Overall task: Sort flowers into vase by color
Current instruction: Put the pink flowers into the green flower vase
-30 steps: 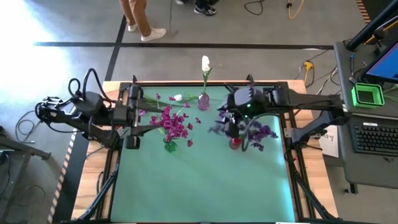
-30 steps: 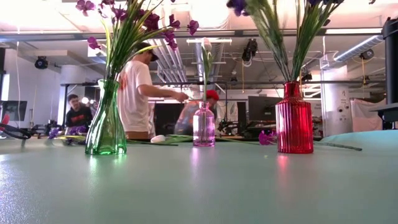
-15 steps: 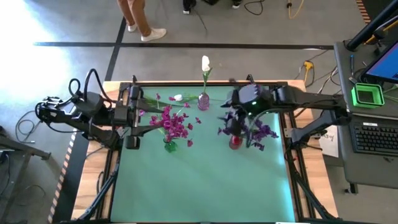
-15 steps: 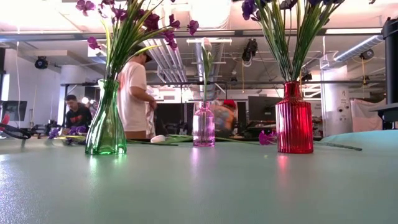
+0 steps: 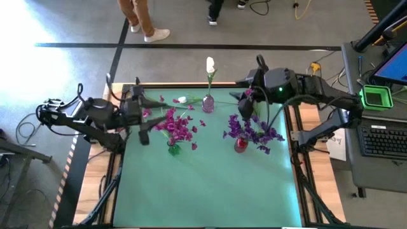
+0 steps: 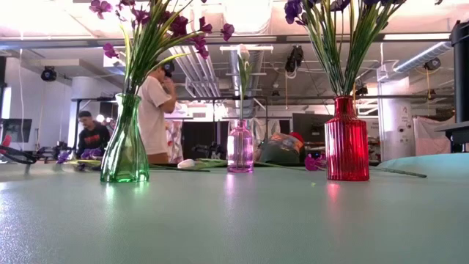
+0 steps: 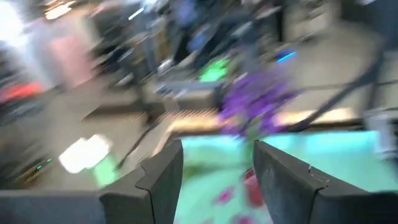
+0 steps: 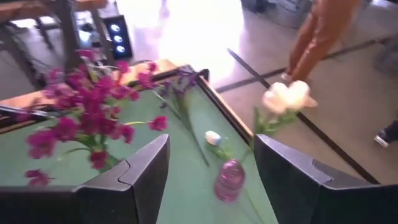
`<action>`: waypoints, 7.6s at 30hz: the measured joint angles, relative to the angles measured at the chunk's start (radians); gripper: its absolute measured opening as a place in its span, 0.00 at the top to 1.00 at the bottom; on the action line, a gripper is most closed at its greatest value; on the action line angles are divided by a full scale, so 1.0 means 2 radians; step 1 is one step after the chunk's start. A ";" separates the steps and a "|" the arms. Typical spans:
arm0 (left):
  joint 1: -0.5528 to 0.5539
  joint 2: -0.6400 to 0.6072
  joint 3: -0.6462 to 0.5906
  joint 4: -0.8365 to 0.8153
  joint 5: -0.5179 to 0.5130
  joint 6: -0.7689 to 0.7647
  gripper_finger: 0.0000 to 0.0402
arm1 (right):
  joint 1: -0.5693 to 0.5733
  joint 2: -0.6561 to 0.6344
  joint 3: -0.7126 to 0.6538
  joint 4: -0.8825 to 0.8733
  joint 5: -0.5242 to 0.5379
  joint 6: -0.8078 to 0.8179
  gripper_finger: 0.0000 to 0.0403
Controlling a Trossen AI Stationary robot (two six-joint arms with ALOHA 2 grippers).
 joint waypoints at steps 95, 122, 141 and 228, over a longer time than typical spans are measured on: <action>-0.002 -0.013 0.017 -0.115 -0.064 -0.075 0.55 | -0.336 0.057 -0.561 0.180 -0.182 0.156 0.82; -0.003 -0.011 0.035 -0.041 0.042 0.057 0.55 | -0.329 -0.093 -0.176 -0.015 -0.103 0.037 0.96; -0.002 -0.035 -0.215 0.369 0.080 0.106 0.55 | -0.130 -0.061 -0.077 0.183 -0.172 -0.039 0.96; -0.015 -0.231 -0.173 0.213 0.171 -0.081 0.99 | 0.034 0.152 0.154 0.100 -0.200 -0.116 0.55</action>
